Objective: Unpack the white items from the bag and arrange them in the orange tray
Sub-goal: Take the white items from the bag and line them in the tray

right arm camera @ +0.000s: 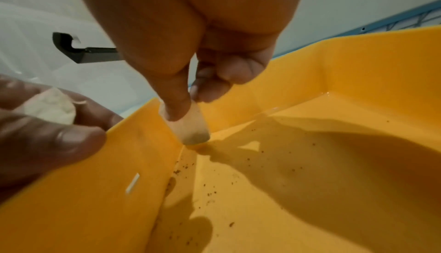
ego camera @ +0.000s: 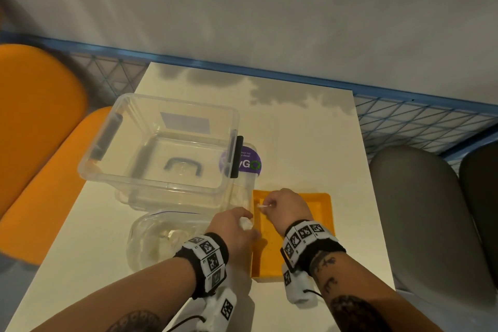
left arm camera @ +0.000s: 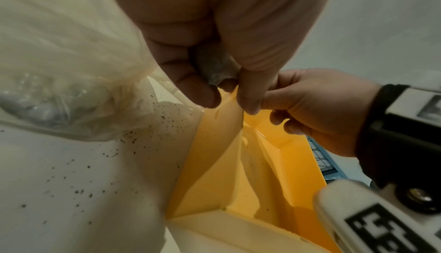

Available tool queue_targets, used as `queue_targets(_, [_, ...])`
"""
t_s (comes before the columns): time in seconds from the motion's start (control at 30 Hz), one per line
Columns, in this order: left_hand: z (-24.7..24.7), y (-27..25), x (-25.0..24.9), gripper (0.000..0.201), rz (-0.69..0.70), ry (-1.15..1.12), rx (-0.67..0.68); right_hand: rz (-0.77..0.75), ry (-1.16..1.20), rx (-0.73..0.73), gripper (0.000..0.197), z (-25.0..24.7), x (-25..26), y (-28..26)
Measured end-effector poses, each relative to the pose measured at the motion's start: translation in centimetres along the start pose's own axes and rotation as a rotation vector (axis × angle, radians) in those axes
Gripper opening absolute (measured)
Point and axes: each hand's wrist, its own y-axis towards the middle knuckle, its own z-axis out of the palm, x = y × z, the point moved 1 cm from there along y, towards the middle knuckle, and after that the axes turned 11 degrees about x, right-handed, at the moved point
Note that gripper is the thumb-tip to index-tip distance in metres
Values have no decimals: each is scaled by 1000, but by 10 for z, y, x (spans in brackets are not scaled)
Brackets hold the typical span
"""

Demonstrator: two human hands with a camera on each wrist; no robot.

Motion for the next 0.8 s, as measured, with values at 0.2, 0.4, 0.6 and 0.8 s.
queue_targets(0.2, [-2,-2,0,47,8,39,42,-8,-31,-33,18,0,7,4])
queue_targets(0.4, [-2,-1,-1,48,-7,47,63,71,-43,80,12,-8,9,6])
queue_targets(0.6, [-2,1,0,46,-5,49,70,91,-109,190,8,-9,8,7])
queue_targets(0.8, [-3,1,-1,49,-14,70,85,42,-149,45,12,-6,12,11])
